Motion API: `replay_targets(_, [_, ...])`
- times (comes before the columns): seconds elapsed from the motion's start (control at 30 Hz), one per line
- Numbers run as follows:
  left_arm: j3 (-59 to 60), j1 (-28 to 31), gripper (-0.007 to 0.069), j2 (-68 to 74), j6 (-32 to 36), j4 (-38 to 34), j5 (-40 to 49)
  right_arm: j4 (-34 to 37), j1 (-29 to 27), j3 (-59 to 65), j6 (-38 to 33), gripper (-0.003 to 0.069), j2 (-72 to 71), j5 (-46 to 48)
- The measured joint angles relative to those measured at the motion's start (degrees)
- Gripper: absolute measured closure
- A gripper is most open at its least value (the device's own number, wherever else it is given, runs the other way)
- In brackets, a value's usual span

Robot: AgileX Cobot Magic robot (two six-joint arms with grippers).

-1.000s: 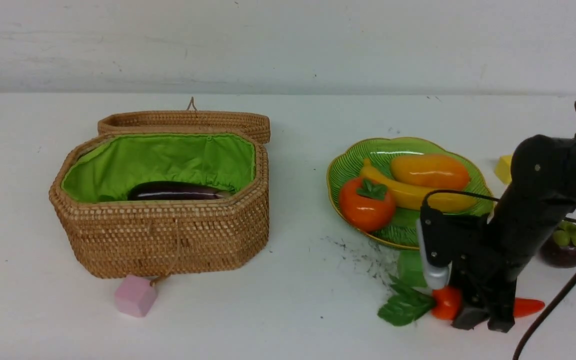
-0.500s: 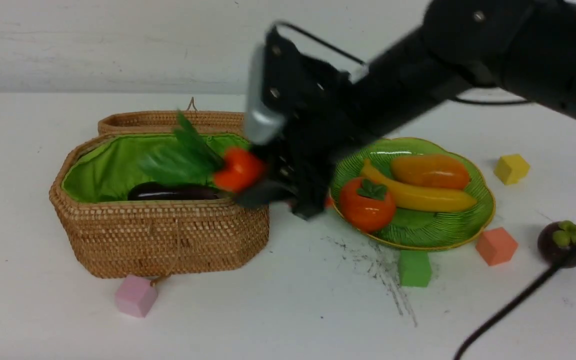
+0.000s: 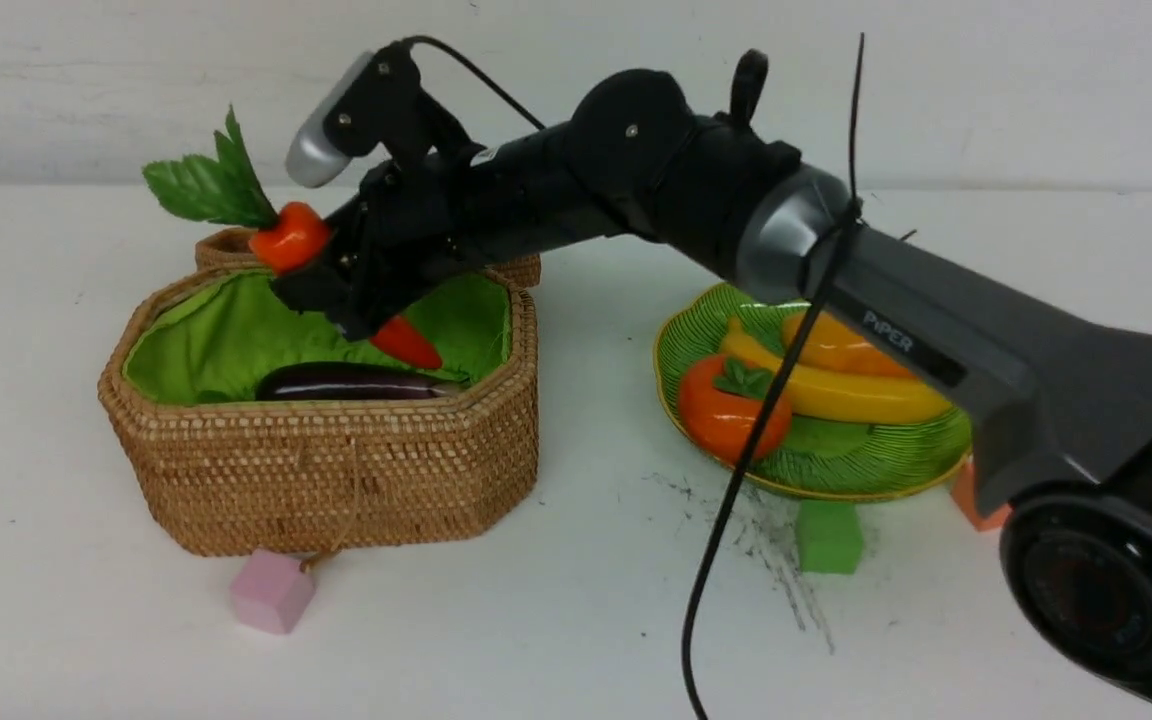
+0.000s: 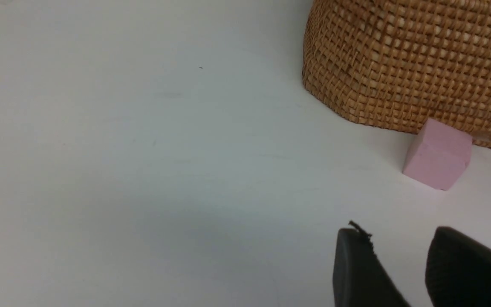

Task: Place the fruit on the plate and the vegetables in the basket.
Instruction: Use the right arm to grab a carrot and put it into the left basket, then use the right arm to grab a mangosteen and put it into the right plate

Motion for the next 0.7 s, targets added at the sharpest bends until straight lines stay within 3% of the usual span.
replay_targets(0.07, [0.0, 0.0, 0.0386, 0.0, 0.0, 0.0, 0.0, 0.0, -0.18, -0.05, 1.42, 0.0232, -0.68, 0.16])
replay_targets(0.17, [0.0, 0.0, 0.0386, 0.0, 0.0, 0.0, 0.0, -0.15, -1.18, -0.05, 4.75, 0.0069, -3.4, 2.57])
replay_targets(0.27, [0.0, 0.0, 0.0386, 0.0, 0.0, 0.0, 0.0, -1.09, -3.32, -0.05, 6.59, -0.0009, -8.15, 7.43])
replay_targets(0.37, [0.0, 0.0, 0.0386, 0.0, 0.0, 0.0, 0.0, -2.37, -7.18, 1.07, 7.08, -0.0015, -14.41, 11.46])
replay_targets(0.57, [0.0, 0.0, 0.0386, 0.0, 0.0, 0.0, 0.0, -7.42, -17.38, 14.71, 9.92, 0.0043, -30.81, 11.65])
replay_targets(0.7, [0.0, 0.0, 0.0386, 0.0, 0.0, 0.0, 0.0, -16.62, -28.34, 35.68, 16.56, 0.0063, -42.28, 5.07])
